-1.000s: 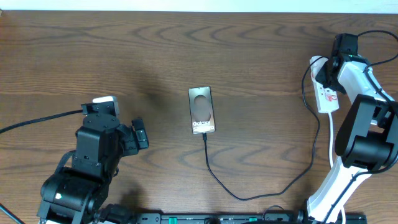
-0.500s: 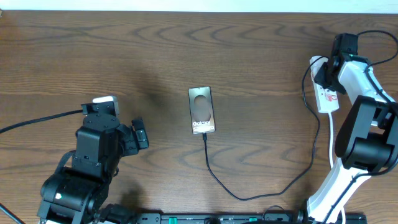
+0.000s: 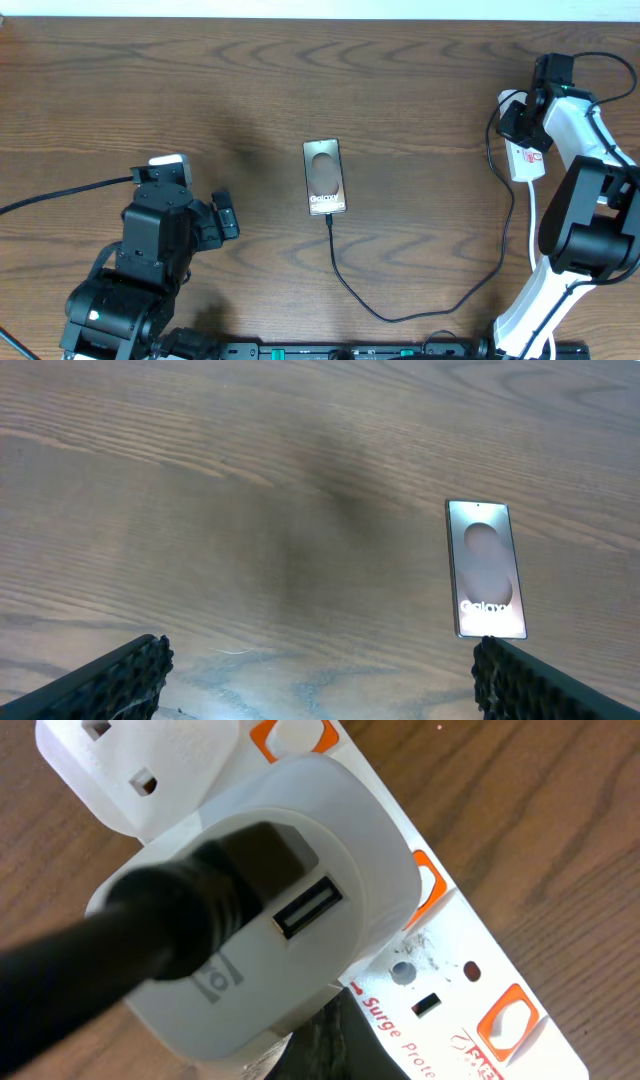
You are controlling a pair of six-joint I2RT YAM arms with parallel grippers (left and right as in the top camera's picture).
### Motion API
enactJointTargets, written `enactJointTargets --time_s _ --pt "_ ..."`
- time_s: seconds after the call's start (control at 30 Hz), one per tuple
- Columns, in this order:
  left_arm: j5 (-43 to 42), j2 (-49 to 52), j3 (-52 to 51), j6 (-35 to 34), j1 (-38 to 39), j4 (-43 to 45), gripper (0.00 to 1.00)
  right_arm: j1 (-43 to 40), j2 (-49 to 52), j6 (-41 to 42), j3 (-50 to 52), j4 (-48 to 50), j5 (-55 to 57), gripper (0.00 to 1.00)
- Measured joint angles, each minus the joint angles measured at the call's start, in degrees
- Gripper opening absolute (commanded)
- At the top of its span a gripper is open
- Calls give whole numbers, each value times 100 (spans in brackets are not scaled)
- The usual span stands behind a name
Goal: Plug charger to phone and switch on socket
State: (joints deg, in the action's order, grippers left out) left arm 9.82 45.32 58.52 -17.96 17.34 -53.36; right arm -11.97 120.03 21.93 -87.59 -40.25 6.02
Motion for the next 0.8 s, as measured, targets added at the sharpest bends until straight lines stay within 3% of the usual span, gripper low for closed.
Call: enactJointTargets --time_s 0.8 --pt "0 0 0 0 0 0 98 -2 -184 57 -11 363 1045 1"
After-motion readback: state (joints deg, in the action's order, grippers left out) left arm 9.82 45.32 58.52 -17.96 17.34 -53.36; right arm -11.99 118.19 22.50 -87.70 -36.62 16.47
